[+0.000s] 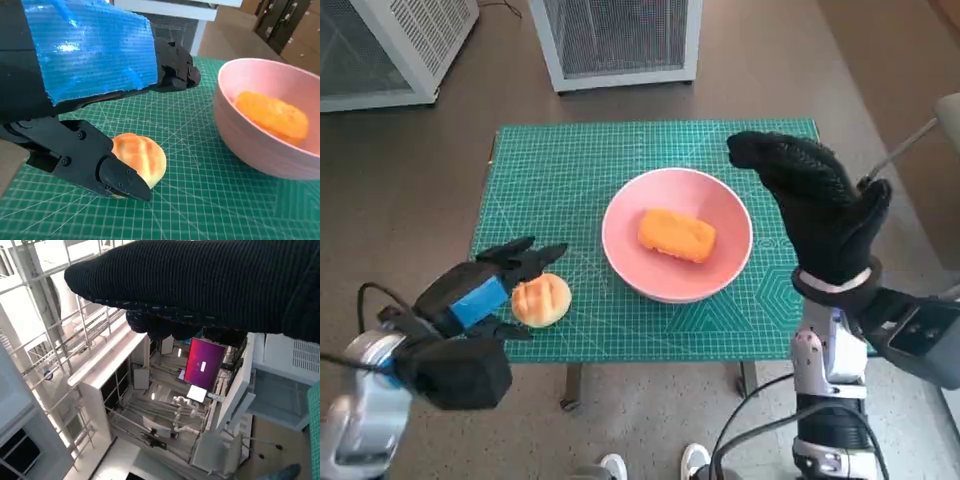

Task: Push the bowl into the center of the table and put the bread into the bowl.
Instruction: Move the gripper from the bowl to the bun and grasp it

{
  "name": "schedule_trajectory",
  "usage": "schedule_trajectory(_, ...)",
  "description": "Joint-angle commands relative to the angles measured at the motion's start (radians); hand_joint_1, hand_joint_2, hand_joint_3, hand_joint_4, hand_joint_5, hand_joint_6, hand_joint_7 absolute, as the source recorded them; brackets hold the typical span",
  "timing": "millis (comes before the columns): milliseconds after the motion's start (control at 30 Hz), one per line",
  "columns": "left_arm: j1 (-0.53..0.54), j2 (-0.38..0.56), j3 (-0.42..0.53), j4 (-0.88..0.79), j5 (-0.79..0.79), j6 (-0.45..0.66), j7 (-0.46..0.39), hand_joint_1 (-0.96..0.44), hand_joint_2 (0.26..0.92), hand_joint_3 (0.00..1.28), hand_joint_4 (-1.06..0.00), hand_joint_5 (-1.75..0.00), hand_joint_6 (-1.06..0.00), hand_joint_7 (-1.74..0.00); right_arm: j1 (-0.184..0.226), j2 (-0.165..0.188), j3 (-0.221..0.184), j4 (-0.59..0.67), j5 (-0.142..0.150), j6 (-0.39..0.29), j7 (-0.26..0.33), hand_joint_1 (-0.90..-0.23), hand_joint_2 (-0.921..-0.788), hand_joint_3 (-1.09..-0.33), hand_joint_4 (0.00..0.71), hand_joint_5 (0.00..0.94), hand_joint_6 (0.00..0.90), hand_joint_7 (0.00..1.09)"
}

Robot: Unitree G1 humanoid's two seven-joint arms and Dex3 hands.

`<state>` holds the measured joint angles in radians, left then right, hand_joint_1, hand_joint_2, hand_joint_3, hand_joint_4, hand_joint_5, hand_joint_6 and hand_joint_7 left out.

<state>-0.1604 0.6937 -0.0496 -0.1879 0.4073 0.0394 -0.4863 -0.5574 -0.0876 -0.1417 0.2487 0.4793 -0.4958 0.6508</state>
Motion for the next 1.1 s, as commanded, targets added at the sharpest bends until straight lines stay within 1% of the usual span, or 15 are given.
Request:
schedule_trajectory(33, -0.039, -0.023, -0.041, 0.072, 0.037, -0.017, 0.036, -0.21, 0.768, 0.00, -0.20, -0.01, -0.30, -0.02, 0.026, -0.008, -0.002, 0.000, -0.004, 0.013, 0.002, -0.551, -0.921, -0.543, 0.385, 0.002, -0.001, 0.63)
schedule_trajectory(233, -0.086, -0.051, -0.088, 0.174, 0.080, -0.023, 0.078, -0.21, 0.772, 0.00, -0.21, -0.01, -0.33, -0.02, 0.031, -0.010, -0.002, -0.007, -0.005, 0.015, 0.000, -0.555, -0.921, -0.540, 0.386, 0.002, 0.000, 0.63)
schedule_trajectory(367, -0.109, -0.065, -0.108, 0.233, 0.098, -0.030, 0.105, -0.19, 0.784, 0.01, -0.25, -0.02, -0.37, -0.04, 0.033, -0.012, -0.002, -0.011, -0.005, 0.018, 0.000, -0.556, -0.921, -0.540, 0.386, 0.002, 0.000, 0.63)
schedule_trajectory(500, -0.126, -0.077, -0.124, 0.274, 0.114, -0.025, 0.125, -0.12, 0.808, 0.02, -0.31, -0.03, -0.44, -0.06, 0.036, -0.012, -0.002, -0.014, -0.007, 0.016, 0.000, -0.543, -0.921, -0.540, 0.386, 0.002, -0.001, 0.63)
schedule_trajectory(600, -0.136, -0.082, -0.134, 0.301, 0.128, -0.021, 0.137, -0.04, 0.836, 0.02, -0.41, -0.04, -0.55, -0.10, 0.038, -0.012, -0.001, -0.016, -0.008, 0.014, -0.001, -0.538, -0.921, -0.540, 0.386, 0.002, -0.001, 0.63)
schedule_trajectory(633, -0.139, -0.082, -0.137, 0.307, 0.134, -0.017, 0.140, -0.01, 0.848, 0.02, -0.46, -0.04, -0.60, -0.11, 0.039, -0.013, -0.002, -0.016, -0.008, 0.013, 0.000, -0.538, -0.921, -0.540, 0.387, 0.002, -0.001, 0.63)
schedule_trajectory(667, -0.141, -0.082, -0.140, 0.312, 0.138, -0.015, 0.142, 0.02, 0.867, 0.03, -0.58, -0.08, -0.68, -0.15, 0.039, -0.013, -0.002, -0.015, -0.008, 0.011, 0.001, -0.538, -0.921, -0.540, 0.387, 0.003, -0.001, 0.63)
schedule_trajectory(700, -0.141, -0.081, -0.143, 0.314, 0.140, -0.011, 0.142, 0.03, 0.875, 0.02, -0.62, -0.08, -0.71, -0.17, 0.040, -0.013, -0.002, -0.015, -0.008, 0.010, 0.001, -0.538, -0.921, -0.540, 0.387, 0.003, -0.001, 0.63)
schedule_trajectory(733, -0.141, -0.080, -0.144, 0.314, 0.142, -0.009, 0.143, 0.02, 0.891, 0.05, -0.65, -0.46, -0.65, -0.56, 0.040, -0.014, -0.002, -0.015, -0.008, 0.010, 0.001, -0.538, -0.921, -0.540, 0.388, 0.003, -0.001, 0.62)
schedule_trajectory(767, -0.139, -0.077, -0.144, 0.310, 0.144, -0.008, 0.141, 0.02, 0.902, 0.07, -0.66, -0.71, -0.61, -0.82, 0.041, -0.014, -0.002, -0.015, -0.008, 0.009, 0.002, -0.538, -0.921, -0.539, 0.388, 0.003, -0.001, 0.62)
schedule_trajectory(800, -0.137, -0.075, -0.144, 0.307, 0.145, -0.007, 0.140, 0.01, 0.906, 0.08, -0.67, -0.80, -0.60, -0.90, 0.041, -0.014, -0.002, -0.015, -0.008, 0.009, 0.002, -0.540, -0.921, -0.539, 0.389, 0.003, -0.001, 0.62)
schedule_trajectory(833, -0.134, -0.072, -0.142, 0.299, 0.145, -0.005, 0.135, 0.01, 0.911, 0.08, -0.69, -0.93, -0.58, -1.01, 0.041, -0.014, -0.003, -0.014, -0.007, 0.009, 0.002, -0.542, -0.921, -0.539, 0.389, 0.003, 0.000, 0.62)
schedule_trajectory(867, -0.132, -0.069, -0.141, 0.293, 0.146, -0.004, 0.132, 0.01, 0.914, 0.08, -0.70, -1.02, -0.58, -1.06, 0.041, -0.014, -0.003, -0.014, -0.006, 0.009, 0.002, -0.544, -0.921, -0.538, 0.389, 0.003, 0.000, 0.62)
schedule_trajectory(933, -0.127, -0.063, -0.137, 0.273, 0.144, 0.003, 0.119, 0.00, 0.917, 0.07, -0.71, -1.09, -0.59, -1.12, 0.041, -0.014, -0.004, -0.013, -0.004, 0.008, 0.003, -0.547, -0.921, -0.537, 0.390, 0.003, 0.000, 0.62)
schedule_trajectory(1100, -0.118, -0.044, -0.124, 0.224, 0.138, 0.014, 0.093, 0.00, 0.920, 0.07, -0.72, -1.14, -0.59, -1.18, 0.041, -0.011, -0.003, -0.010, -0.006, 0.003, 0.003, -0.547, -0.921, -0.535, 0.390, 0.004, 0.002, 0.62)
